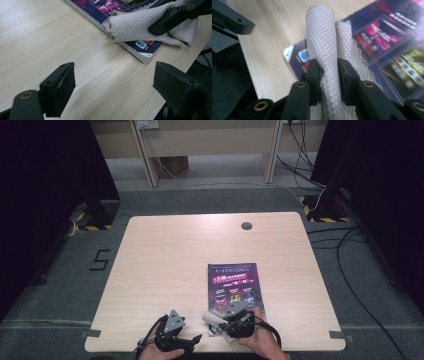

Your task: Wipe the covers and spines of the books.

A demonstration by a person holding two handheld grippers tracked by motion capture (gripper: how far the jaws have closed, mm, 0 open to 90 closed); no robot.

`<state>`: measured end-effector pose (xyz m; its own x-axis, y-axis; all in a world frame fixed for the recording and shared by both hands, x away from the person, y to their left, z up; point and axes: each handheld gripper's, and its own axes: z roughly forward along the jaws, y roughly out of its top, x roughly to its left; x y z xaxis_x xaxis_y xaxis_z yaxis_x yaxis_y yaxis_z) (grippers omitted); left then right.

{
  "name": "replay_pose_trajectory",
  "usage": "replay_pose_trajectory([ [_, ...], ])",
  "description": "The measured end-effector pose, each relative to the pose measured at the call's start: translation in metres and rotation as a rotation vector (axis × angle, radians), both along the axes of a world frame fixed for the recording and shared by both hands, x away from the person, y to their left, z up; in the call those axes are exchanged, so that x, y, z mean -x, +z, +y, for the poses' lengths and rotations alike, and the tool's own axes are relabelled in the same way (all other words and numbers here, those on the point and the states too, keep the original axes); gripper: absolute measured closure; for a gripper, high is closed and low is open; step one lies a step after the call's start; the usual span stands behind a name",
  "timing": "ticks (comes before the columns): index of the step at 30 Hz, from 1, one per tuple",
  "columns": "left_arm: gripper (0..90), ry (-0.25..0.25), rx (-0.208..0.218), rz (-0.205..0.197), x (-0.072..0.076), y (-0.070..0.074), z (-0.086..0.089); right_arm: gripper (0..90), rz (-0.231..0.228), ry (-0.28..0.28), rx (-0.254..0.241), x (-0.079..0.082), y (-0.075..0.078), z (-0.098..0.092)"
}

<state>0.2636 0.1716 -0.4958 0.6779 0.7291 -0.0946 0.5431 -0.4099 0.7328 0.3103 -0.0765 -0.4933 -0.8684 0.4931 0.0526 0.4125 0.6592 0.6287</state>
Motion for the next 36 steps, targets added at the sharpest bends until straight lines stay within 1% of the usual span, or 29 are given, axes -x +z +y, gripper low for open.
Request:
replay_pose_trajectory([
  [5,17.0,-0.001,-0.001,-0.001,0.000,0.000,0.000,73.1,-0.009,-0.040,0.011,-0.002,0.001,-0.014],
  [8,17.0,-0.002,-0.004,0.002,0.000,-0.001,0.000,73.1,-0.014,-0.069,0.004,-0.004,0.000,-0.025],
  [15,17.0,-0.004,-0.005,0.002,0.000,-0.001,-0.001,73.1,-0.019,-0.136,0.012,-0.006,0.001,-0.048],
  [17,17.0,-0.005,-0.006,0.001,0.000,-0.001,-0.001,72.9,-0.020,-0.139,0.008,-0.005,0.000,-0.052],
  [20,17.0,-0.009,-0.013,0.004,0.000,-0.002,-0.002,72.8,-0.028,-0.136,0.016,0.001,0.001,-0.054],
  [24,17.0,-0.006,-0.009,0.003,-0.001,-0.002,-0.001,73.2,-0.020,-0.141,0.004,0.004,0.000,-0.061],
  [25,17.0,-0.006,-0.010,0.004,0.000,-0.002,-0.001,73.2,-0.020,-0.149,0.000,0.003,0.000,-0.064],
  [29,17.1,-0.008,-0.008,0.004,0.000,-0.002,-0.002,73.1,-0.037,-0.198,0.011,0.001,0.000,-0.077],
  [31,17.1,-0.014,-0.010,0.009,0.000,-0.003,-0.004,73.0,-0.033,-0.222,0.009,0.001,0.000,-0.085],
  [33,17.1,-0.015,-0.004,0.011,0.000,-0.003,-0.005,73.0,-0.030,-0.232,0.002,0.004,0.000,-0.090],
  [36,17.4,-0.008,0.010,0.003,-0.004,-0.003,-0.009,73.0,-0.030,-0.225,-0.005,0.009,0.000,-0.092],
])
